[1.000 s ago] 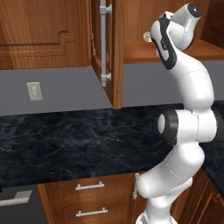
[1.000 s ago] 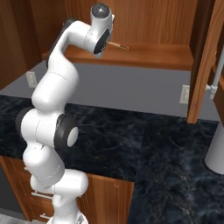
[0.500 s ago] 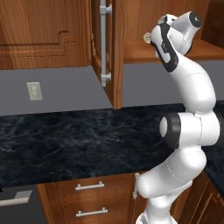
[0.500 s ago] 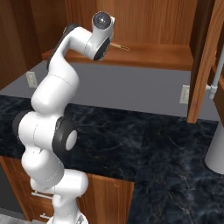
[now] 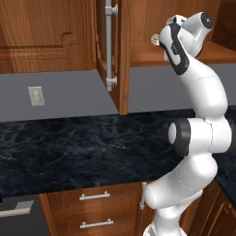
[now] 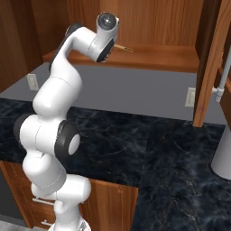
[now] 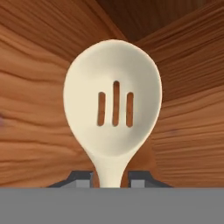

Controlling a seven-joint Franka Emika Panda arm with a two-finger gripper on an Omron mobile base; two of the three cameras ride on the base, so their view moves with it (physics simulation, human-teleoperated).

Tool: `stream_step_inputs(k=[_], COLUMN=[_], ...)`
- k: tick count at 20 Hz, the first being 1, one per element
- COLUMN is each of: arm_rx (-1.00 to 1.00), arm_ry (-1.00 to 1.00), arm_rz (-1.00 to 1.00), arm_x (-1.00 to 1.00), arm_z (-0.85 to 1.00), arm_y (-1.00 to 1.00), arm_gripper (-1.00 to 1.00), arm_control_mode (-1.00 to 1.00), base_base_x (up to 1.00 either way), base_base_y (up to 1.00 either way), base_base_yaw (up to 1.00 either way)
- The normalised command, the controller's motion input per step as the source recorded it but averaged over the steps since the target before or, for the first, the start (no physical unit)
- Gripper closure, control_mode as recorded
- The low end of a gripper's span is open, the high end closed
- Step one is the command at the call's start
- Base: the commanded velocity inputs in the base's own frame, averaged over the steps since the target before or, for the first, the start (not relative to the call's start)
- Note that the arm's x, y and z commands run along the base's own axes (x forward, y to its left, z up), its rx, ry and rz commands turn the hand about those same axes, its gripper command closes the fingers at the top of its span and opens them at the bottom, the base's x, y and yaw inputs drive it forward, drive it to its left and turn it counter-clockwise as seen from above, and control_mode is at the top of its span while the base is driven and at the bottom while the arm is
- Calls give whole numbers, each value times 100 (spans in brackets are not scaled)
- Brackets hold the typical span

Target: Organize the utensils by type. Pick up the wooden spoons from the counter and place them in the open cabinet. Then pick up the metallic utensils from the counter and place them in the open drawer.

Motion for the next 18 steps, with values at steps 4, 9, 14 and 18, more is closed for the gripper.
stream_step_inputs(k=[4,9,14,18], arm_rx=[0,0,0,0], arm_ry=[0,0,4,0], arm_rz=[6,8,14,16], arm_x=[20,19,22,0], arm_z=[-9,-8,-5,-6], arm_y=[0,0,0,0], arm_gripper=[-100,-100,-100,-100], arm_control_mode=[-100,-100,-100,-100], base_base_x=[0,0,0,0], base_base_y=[0,0,0,0], base_base_yaw=[0,0,0,0])
